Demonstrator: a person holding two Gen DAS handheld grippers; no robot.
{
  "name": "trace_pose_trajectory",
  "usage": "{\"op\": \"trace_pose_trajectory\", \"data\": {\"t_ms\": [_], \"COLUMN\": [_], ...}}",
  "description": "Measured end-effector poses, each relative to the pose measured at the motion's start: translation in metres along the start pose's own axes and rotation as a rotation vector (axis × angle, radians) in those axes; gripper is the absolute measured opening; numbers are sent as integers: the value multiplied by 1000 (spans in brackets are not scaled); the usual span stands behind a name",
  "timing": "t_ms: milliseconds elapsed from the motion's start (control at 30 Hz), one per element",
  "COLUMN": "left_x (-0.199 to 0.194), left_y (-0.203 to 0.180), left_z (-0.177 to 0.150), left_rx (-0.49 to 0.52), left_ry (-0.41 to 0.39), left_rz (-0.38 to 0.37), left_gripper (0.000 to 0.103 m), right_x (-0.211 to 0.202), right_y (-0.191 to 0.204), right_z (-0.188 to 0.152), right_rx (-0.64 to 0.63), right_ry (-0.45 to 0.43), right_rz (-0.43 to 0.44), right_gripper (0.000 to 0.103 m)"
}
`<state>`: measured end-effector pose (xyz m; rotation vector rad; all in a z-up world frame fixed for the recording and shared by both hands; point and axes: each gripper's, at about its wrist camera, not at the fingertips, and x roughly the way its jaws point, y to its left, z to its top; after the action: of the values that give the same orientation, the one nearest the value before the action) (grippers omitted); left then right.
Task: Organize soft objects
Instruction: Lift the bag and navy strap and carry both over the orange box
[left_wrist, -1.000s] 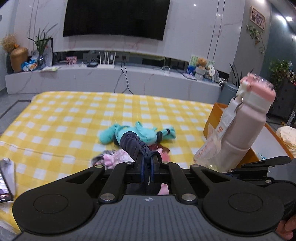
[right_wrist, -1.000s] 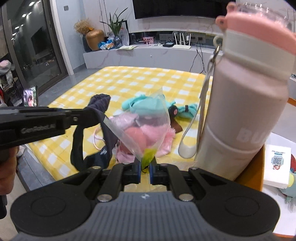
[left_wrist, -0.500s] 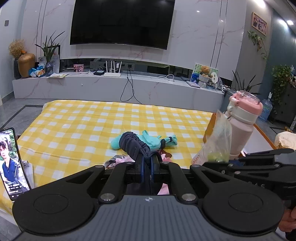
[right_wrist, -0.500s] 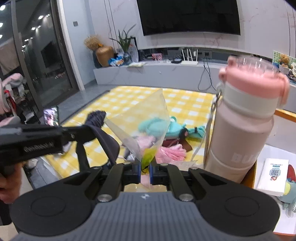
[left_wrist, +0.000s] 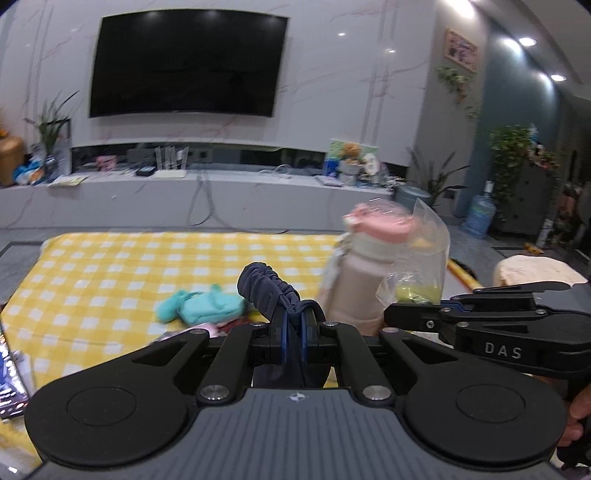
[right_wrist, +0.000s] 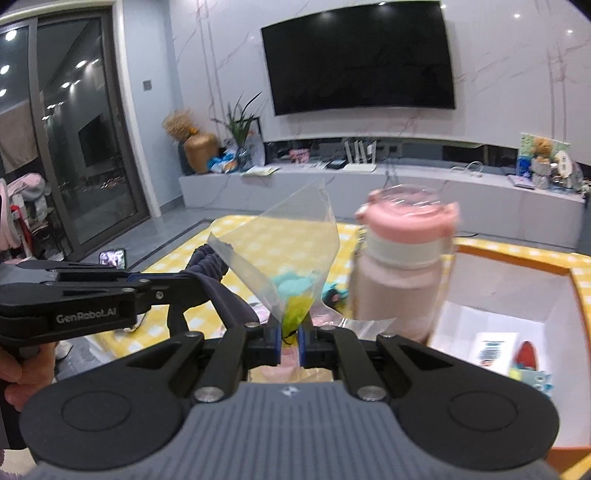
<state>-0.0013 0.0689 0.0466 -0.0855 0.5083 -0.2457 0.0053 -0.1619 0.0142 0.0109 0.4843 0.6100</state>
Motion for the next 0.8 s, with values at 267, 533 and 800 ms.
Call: {"op": "trace_pose_trajectory", "data": {"t_ms": [267, 533, 800], "left_x": [6, 33, 83], "left_y": [-48, -104, -165], "left_z": [17, 40, 48], "left_rx": [55, 128, 285], "left_ry": [-27, -74, -50], "left_rz": [-142, -274, -272], "left_gripper": [7, 7, 7], "right_x": [-48, -76, -71], "right_y": [-40, -92, -160], "right_z": [-4, 1, 6], "right_rx": [68, 100, 106], "right_ry": [-45, -34, 48], "right_rz": [-89, -179, -238], "right_gripper": [5, 5, 6]}}
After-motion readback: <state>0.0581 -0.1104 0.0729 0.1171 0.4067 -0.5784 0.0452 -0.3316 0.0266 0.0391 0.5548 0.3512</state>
